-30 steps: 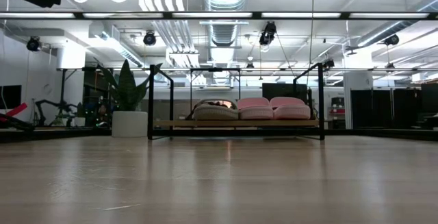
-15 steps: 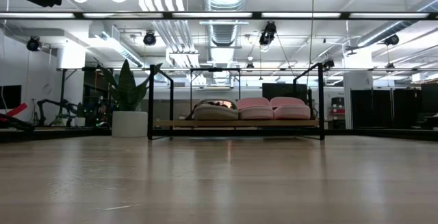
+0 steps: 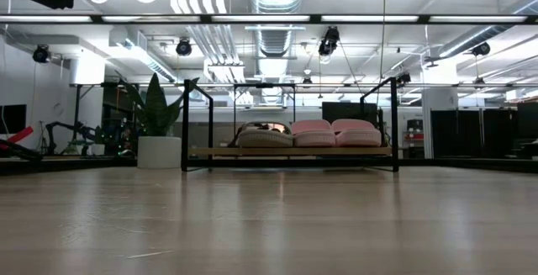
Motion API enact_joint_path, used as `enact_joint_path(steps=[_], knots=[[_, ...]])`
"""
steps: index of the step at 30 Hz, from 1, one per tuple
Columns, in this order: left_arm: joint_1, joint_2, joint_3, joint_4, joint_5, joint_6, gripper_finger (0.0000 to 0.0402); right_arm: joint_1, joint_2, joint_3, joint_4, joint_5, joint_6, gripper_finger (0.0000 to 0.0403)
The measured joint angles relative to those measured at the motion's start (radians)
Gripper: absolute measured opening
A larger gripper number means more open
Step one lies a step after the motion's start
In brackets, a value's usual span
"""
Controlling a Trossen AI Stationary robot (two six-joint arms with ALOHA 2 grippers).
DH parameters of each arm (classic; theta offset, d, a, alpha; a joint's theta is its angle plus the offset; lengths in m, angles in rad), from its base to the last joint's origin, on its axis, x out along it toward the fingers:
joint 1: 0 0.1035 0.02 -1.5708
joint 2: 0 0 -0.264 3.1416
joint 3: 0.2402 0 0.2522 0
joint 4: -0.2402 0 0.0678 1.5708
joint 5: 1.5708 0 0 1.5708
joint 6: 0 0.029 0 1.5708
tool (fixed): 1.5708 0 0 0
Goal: Pick and place slides into the shelf
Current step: Put the gray slide on the shelf
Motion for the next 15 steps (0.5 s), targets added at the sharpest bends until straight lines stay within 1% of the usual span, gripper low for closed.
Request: enact_joint_path(steps=[2, 6, 11, 15], knots=[[0.0, 0.0, -0.001, 0.0, -0.011, 0.002, 0.0016, 0.0, 0.0, 0.0, -0.001, 0.001, 0.0, 0.0023], [-0.002, 0.0, -0.005, 0.001, -0.075, 0.007, 0.0012, 0.001, -0.003, 0.0, -0.011, 0.005, -0.002, 0.0035], [-0.001, 0.0, -0.008, 0.001, -0.112, 0.006, 0.0011, 0.013, -0.032, 0.0, -0.049, 0.005, -0.001, 0.0046], [-0.005, -0.002, -0.009, 0.0, -0.183, 0.005, 0.001, 0.025, -0.073, 0.0, -0.103, 0.006, 0.0, 0.0048]])
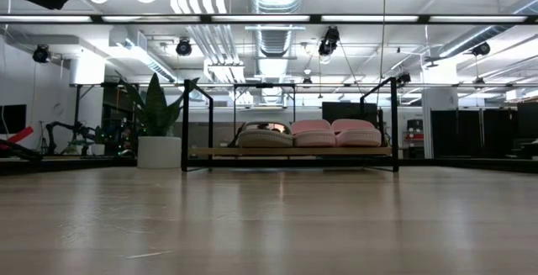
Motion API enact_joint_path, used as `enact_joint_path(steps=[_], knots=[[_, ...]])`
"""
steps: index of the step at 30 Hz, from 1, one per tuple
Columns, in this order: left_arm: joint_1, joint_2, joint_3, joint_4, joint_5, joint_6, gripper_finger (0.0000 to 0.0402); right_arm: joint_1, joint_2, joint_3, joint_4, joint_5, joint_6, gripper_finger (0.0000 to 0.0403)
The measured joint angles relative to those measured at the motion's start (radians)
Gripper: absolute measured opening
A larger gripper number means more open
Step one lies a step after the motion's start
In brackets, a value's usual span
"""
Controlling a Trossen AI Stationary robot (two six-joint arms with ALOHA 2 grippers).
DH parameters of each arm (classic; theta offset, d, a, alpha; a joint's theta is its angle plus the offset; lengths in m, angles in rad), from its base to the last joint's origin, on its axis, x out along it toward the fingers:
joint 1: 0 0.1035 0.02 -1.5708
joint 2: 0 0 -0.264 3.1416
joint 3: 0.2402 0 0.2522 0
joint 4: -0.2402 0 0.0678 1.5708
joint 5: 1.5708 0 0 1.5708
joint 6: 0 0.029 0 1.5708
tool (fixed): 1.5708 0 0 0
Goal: Pick and place slides into the shelf
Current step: Put the gray slide on the shelf
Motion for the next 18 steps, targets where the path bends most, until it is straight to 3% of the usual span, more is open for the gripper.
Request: enact_joint_path(steps=[5, 12, 18], knots=[[-0.015, -0.003, -0.003, -0.015, -0.158, -0.007, 0.001, 0.032, -0.084, 0.002, -0.115, 0.103, 0.061, 0.0048], [-0.071, -0.04, 0.007, -0.045, -0.568, -0.006, 0.001, 0.143, -0.197, -0.004, -0.197, 0.369, 0.102, 0.0048], [-0.082, -0.051, 0.073, -0.053, -0.841, 0.006, 0.001, 0.191, -0.219, -0.008, -0.263, 0.389, 0.113, 0.0048]])
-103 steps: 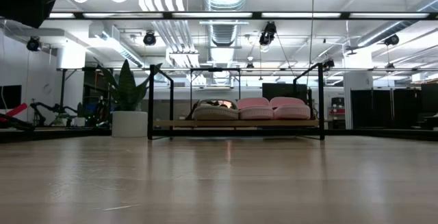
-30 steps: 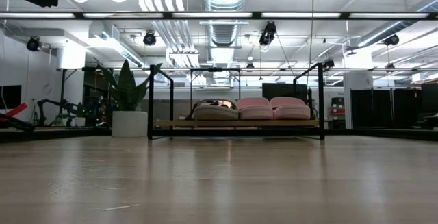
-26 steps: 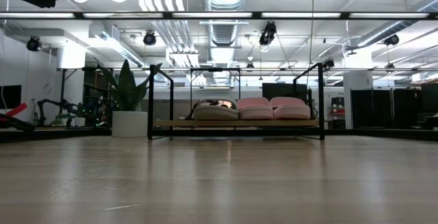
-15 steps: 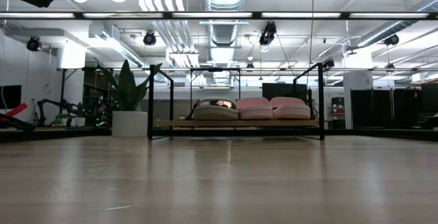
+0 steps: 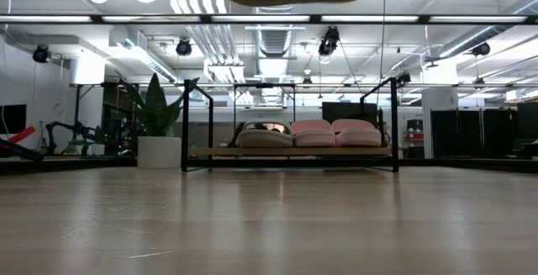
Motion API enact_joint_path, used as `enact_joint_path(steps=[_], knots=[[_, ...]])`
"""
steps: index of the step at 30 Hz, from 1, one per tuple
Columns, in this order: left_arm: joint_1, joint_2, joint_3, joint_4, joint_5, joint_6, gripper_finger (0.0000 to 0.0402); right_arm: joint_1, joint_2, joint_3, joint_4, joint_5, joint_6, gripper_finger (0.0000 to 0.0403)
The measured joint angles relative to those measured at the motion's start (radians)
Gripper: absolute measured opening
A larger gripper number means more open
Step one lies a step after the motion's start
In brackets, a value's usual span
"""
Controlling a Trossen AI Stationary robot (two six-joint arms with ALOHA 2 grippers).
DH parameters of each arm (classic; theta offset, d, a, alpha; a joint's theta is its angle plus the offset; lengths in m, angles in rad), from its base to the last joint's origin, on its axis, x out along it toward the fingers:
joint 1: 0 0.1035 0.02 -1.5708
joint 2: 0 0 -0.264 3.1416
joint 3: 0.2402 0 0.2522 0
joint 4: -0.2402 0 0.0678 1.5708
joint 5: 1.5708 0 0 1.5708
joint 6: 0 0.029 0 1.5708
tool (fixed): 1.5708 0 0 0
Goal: Pick and place slides into the shelf
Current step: Put the gray slide on the shelf
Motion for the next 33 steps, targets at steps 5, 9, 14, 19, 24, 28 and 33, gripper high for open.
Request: enact_joint_path(steps=[5, 9, 14, 19, 24, 28, 33], knots=[[0.007, 0.023, 0.129, -0.031, -0.365, 0.149, 0.001, -0.001, 0.003, -0.003, -0.106, 0.0, 0.07, 0.0048], [0.028, 0.055, 0.234, -0.029, -0.603, 0.24, 0.001, -0.001, 0.002, -0.004, -0.191, 0.0, 0.128, 0.0048], [0.085, 0.077, 0.26, -0.048, -0.65, 0.221, 0.0009, -0.001, 0.002, -0.005, -0.234, 0.046, 0.166, 0.0048], [0.173, 0.112, 0.229, -0.049, -0.648, 0.197, 0.0009, -0.001, -0.002, -0.005, -0.252, 0.089, 0.177, 0.0048], [0.248, 0.171, 0.221, -0.049, -0.65, 0.195, 0.0009, -0.001, -0.003, -0.005, -0.252, 0.089, 0.177, 0.0048], [0.309, 0.246, 0.221, -0.051, -0.647, 0.195, 0.0008, -0.001, -0.003, -0.005, -0.252, 0.089, 0.177, 0.0048], [0.364, 0.335, 0.221, -0.059, -0.645, 0.198, 0.0008, -0.001, -0.003, -0.005, -0.25, 0.089, 0.178, 0.0048]])
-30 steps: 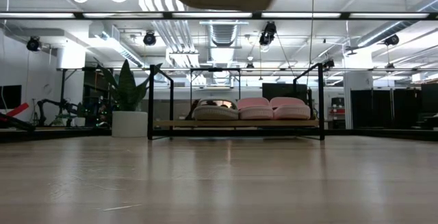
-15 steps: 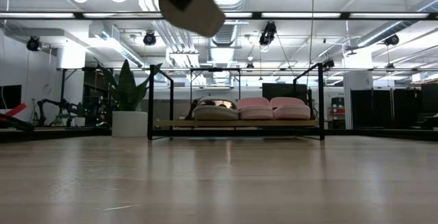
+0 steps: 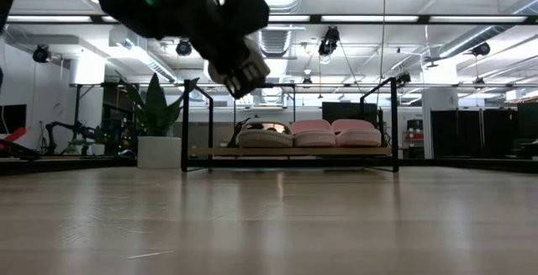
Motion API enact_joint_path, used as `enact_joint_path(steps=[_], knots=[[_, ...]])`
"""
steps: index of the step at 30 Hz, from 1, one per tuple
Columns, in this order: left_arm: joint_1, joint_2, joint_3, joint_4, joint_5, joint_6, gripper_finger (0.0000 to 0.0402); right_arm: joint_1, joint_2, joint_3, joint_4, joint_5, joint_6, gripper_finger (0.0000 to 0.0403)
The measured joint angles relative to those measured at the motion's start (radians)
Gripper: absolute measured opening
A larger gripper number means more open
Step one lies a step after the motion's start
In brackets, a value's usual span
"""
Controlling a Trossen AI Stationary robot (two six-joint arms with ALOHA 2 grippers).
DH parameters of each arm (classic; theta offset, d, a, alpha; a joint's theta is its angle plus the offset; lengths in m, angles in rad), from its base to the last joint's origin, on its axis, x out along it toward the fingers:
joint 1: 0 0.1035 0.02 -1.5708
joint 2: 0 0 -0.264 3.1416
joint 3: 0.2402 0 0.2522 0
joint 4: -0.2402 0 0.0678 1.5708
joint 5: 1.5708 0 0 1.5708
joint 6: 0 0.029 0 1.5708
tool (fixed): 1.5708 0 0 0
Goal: Pick and place slides into the shelf
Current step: Put the gray slide on the shelf
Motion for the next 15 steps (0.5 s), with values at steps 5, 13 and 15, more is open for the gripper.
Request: enact_joint_path(steps=[5, 13, 15], knots=[[0.035, 0.06, -0.003, 0.001, -0.002, 0.001, 0.0008, 0.0, 0.0, 0.0, -0.002, 0.0, 0.025, 0.0048], [0.057, 0.092, -0.064, 0.001, -0.001, 0.0, 0.0008, 0.0, 0.0, -0.004, -0.006, -0.002, 0.044, 0.0048], [0.057, 0.092, -0.088, 0.001, -0.005, -0.001, 0.0008, 0.0, 0.0, -0.004, -0.007, -0.002, 0.044, 0.0048]])
